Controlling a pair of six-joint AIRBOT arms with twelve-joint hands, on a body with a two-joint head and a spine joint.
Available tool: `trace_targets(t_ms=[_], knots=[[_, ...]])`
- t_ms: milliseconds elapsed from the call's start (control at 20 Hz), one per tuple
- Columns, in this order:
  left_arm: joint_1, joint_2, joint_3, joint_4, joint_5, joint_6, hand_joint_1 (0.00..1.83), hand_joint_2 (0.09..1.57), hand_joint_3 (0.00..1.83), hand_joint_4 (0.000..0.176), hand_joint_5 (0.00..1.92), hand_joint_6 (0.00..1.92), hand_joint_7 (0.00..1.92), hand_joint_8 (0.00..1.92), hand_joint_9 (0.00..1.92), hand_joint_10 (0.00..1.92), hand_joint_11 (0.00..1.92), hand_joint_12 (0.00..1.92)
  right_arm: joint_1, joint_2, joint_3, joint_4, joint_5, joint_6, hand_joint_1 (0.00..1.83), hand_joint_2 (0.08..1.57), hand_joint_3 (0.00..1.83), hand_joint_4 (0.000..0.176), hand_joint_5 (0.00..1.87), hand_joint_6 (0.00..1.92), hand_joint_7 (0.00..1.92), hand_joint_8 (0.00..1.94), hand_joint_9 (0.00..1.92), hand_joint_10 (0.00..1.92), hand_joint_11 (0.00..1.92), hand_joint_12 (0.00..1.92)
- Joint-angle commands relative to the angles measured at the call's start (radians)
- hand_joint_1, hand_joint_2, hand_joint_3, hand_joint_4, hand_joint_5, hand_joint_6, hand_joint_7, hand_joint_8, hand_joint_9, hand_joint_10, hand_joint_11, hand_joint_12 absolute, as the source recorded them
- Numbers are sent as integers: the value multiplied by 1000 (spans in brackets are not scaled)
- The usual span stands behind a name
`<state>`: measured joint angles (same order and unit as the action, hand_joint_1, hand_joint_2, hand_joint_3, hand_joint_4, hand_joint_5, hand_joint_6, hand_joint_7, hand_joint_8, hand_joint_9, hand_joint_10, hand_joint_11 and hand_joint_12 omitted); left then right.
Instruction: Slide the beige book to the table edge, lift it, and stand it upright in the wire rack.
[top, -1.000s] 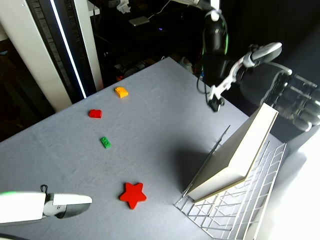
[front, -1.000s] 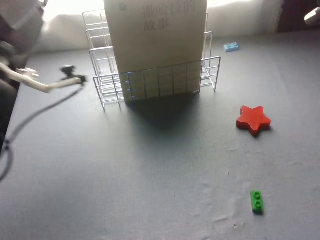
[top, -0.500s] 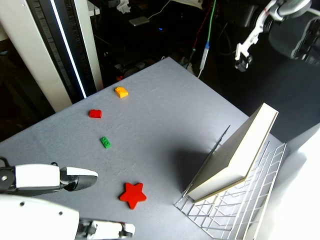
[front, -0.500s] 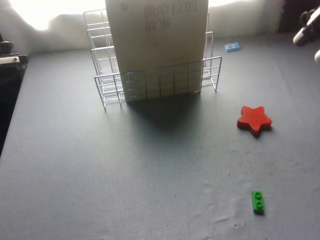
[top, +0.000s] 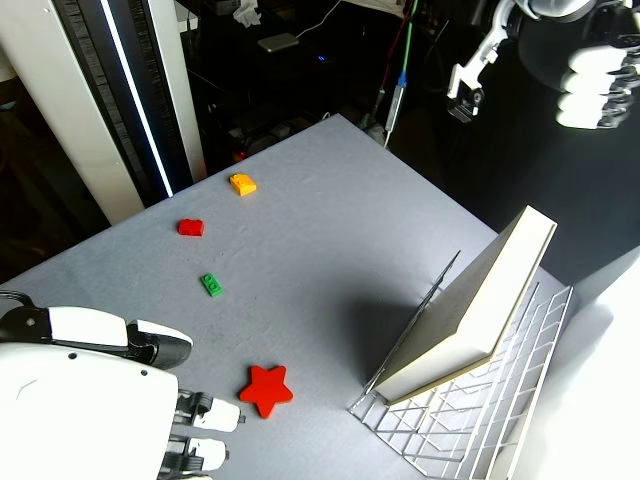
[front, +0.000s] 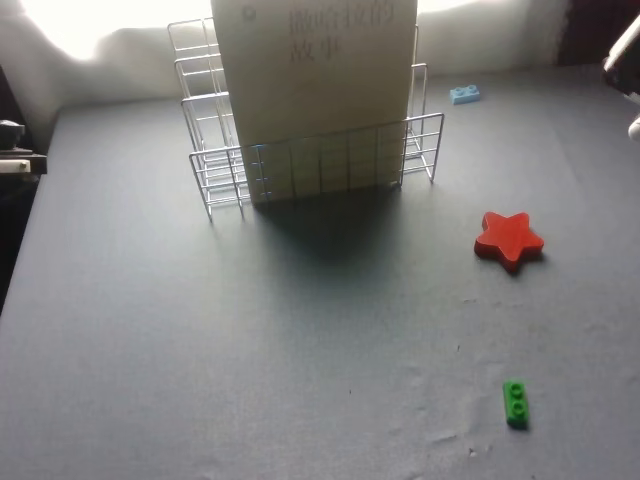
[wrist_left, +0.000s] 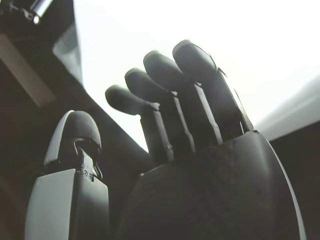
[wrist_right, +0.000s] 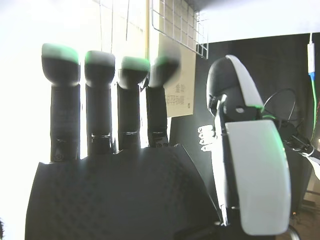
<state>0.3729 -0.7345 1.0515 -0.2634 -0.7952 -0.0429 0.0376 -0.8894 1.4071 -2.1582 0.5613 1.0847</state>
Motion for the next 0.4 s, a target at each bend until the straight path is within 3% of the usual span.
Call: trace_targets(t_ms=[0, 50, 150, 200, 250, 350], knots=[[-18, 20, 6, 0, -99, -10, 363, 1329, 9, 72, 1098, 1920, 1125, 1920, 1145, 1921, 1178, 1921, 17, 6, -5, 42, -30, -12, 555, 1210, 9, 0, 1160, 1920, 1355, 1941, 1521, 1921, 1617, 1921], [-19, 27, 1, 4, -84, -16, 385, 1332, 5, 72, 1210, 1921, 1281, 1921, 1312, 1921, 1361, 1921, 17, 6, -12, 42, -31, -32, 534, 1251, 13, 0, 1212, 1921, 1385, 1941, 1551, 1921, 1658, 1921], [-19, 28, -2, 4, -84, -19, 438, 1357, 7, 74, 1279, 1921, 1417, 1921, 1466, 1921, 1511, 1921, 17, 6, -28, 43, -40, -81, 529, 1360, 20, 0, 1256, 1921, 1415, 1941, 1548, 1921, 1664, 1921], [-22, 28, -2, 4, -84, -19, 459, 1356, 4, 77, 1282, 1921, 1446, 1921, 1504, 1921, 1552, 1921, 12, 5, -33, 98, -44, -150, 544, 1382, 16, 0, 1250, 1921, 1406, 1941, 1538, 1921, 1652, 1921], [-23, 28, -3, 4, -87, -19, 527, 1369, 3, 91, 1270, 1921, 1409, 1921, 1449, 1921, 1491, 1921, -2, 6, -35, 212, -48, -265, 630, 1385, 6, 0, 1239, 1921, 1382, 1941, 1505, 1921, 1615, 1921], [-23, 27, -3, 5, -87, -19, 532, 1370, 3, 93, 1267, 1921, 1407, 1921, 1446, 1921, 1488, 1921, -17, 6, -36, 347, -53, -416, 632, 1387, 6, 0, 1238, 1921, 1381, 1941, 1502, 1921, 1612, 1921]])
